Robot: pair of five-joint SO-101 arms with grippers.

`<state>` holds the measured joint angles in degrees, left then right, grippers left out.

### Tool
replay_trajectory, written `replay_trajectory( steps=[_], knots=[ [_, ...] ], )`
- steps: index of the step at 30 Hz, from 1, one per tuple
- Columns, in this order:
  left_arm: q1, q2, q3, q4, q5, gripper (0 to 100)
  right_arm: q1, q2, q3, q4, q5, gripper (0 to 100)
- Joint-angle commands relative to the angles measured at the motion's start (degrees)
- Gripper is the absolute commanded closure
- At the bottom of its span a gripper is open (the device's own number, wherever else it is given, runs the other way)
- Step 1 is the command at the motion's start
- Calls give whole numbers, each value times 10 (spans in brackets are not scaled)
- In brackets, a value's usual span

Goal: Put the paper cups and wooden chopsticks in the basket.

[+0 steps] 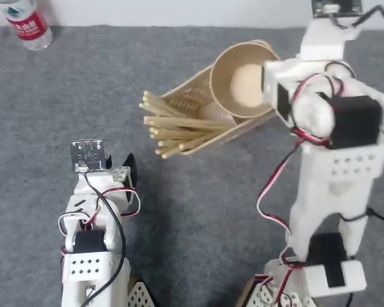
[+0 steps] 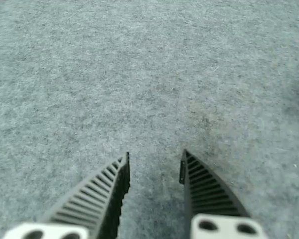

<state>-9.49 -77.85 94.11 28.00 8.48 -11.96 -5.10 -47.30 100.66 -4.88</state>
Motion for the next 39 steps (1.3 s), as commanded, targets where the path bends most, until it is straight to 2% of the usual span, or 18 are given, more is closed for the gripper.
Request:
replay_trajectory(
  steps=[1,9,15,21,28,33,39],
  knots=[
    [4,-6,-7,-1,-5,827,12,15,-36,19,-61,992],
    [3,-6,-7,-1,-5,827,8,86,-28,22,-147,993],
    [4,-6,-7,-3,-5,827,-25,52,62,20,-156,993],
    [4,-6,-7,-3,-5,827,-29,66,117,19,-161,992],
    [4,-6,-7,-3,-5,827,16,85,238,-3,-312,992],
    [4,-6,-7,-3,-5,827,25,81,303,-47,-311,992],
    [4,-6,-7,-3,-5,827,24,79,312,-88,-311,992]
  ],
)
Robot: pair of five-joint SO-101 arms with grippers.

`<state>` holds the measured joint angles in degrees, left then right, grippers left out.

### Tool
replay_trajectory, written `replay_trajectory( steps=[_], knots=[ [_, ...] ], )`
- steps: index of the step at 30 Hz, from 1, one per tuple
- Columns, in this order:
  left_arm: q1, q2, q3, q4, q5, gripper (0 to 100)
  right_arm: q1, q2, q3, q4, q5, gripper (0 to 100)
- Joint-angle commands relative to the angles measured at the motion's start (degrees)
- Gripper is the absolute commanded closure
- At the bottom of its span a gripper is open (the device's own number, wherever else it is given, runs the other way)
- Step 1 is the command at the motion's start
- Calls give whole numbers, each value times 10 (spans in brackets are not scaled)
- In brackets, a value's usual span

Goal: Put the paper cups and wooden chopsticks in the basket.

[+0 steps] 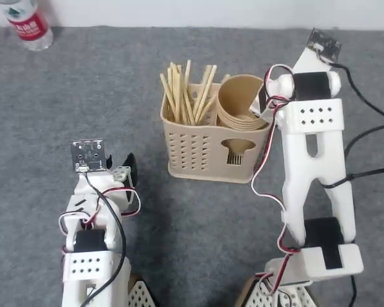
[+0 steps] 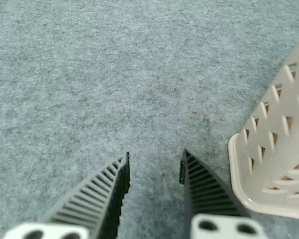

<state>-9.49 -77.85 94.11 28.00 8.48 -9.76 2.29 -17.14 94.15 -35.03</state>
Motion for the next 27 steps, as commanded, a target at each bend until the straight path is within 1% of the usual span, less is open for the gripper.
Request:
replay_trajectory(
  steps=[1,3,4,7,9,18,23,25,27],
  knots=[
    [4,-6,-7,-3,-5,827,2,5,11,-29,-10,992],
    [4,-6,-7,-3,-5,827,0,5,11,-37,-2,992],
    [4,-6,-7,-3,-5,827,-2,5,11,-44,16,992],
    [4,-6,-7,-3,-5,827,-14,5,2,-57,101,992],
    [4,-6,-7,-3,-5,827,-17,5,-11,-49,141,992],
    [4,-6,-7,-3,-5,827,-20,5,-62,-34,146,992],
    [4,-6,-7,-3,-5,827,-18,4,-70,-7,146,986],
    [4,-6,-7,-3,-5,827,-18,4,-92,20,146,940],
    [4,-6,-7,-3,-5,827,-19,4,-127,52,146,868]
  ],
)
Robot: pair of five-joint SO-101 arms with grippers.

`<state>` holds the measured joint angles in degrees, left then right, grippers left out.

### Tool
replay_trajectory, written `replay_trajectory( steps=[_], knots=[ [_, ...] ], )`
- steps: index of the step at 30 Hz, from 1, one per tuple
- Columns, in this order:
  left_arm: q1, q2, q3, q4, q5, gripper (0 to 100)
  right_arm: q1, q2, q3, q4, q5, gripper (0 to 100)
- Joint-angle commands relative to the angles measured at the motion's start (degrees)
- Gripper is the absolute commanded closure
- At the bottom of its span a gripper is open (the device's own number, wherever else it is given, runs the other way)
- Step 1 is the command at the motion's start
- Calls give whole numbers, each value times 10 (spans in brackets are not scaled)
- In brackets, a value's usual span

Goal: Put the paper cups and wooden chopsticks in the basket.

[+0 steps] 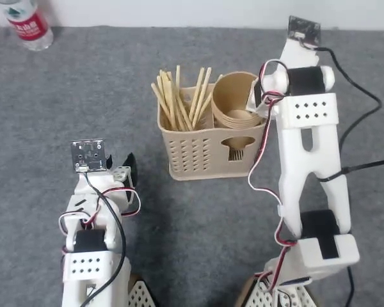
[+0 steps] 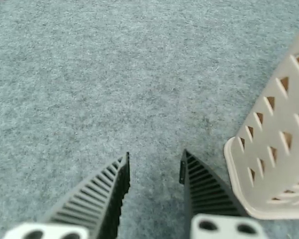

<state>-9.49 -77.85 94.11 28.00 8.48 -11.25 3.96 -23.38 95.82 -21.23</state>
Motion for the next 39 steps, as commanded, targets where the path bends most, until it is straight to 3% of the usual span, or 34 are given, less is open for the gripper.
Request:
replay_trajectory(
  steps=[1,4,11,15,18,21,24,25,30,34,39],
  knots=[
    [3,-6,-7,-3,-4,827,-5,-13,-89,53,9,833],
    [3,-6,-8,-1,-4,827,-6,-14,-151,66,52,769],
    [0,-6,-10,-1,-1,827,-46,-49,-345,66,307,779],
    [-2,-7,-16,1,27,827,-41,-112,-412,68,335,779],
    [-25,-7,-42,29,29,823,26,-165,-384,69,327,779],
    [-58,-6,-138,107,17,823,109,-214,-287,69,264,822],
    [-67,-3,-264,179,16,823,165,-272,-171,66,230,961],
    [-62,-3,-305,196,16,823,172,-295,-135,66,235,998],
    [27,-1,-434,255,16,823,182,-404,79,36,272,995],
    [111,5,-433,243,16,823,245,-480,317,-91,272,991],
    [150,120,-474,244,4,766,297,-545,635,-294,273,989]
  ],
)
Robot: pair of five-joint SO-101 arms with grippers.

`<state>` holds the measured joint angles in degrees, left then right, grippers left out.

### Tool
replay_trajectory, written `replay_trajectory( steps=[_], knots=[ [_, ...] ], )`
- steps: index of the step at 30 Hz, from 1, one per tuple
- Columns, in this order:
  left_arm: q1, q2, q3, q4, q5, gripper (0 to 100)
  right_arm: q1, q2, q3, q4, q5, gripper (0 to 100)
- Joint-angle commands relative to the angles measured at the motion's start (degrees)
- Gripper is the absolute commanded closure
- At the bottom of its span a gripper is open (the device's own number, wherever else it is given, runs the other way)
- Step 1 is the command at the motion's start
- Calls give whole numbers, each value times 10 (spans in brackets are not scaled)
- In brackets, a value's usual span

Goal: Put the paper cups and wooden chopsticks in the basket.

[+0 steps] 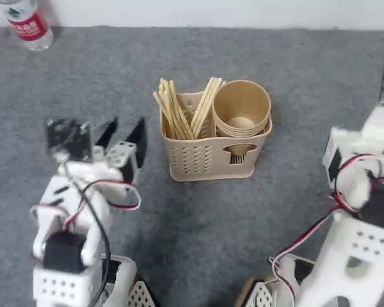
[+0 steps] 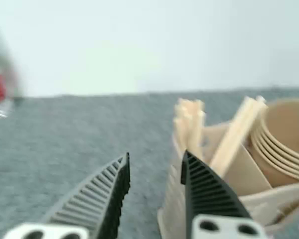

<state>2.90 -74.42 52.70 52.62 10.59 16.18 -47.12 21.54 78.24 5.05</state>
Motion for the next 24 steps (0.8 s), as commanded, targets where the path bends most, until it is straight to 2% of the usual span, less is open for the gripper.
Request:
replay_trajectory(
  steps=[1,5,8,11,15,24],
  knots=[
    [30,125,-87,8,-24,749,27,-40,239,-161,11,989],
    [41,302,-245,110,-28,738,48,-50,374,-304,11,989],
    [39,417,-379,222,-26,739,49,-50,390,-317,7,989],
    [36,498,-467,286,-25,739,30,-46,411,-324,9,989],
    [41,548,-488,303,0,739,3,-50,438,-348,11,989],
    [42,572,-465,277,2,739,0,-50,442,-349,11,989]
  ],
)
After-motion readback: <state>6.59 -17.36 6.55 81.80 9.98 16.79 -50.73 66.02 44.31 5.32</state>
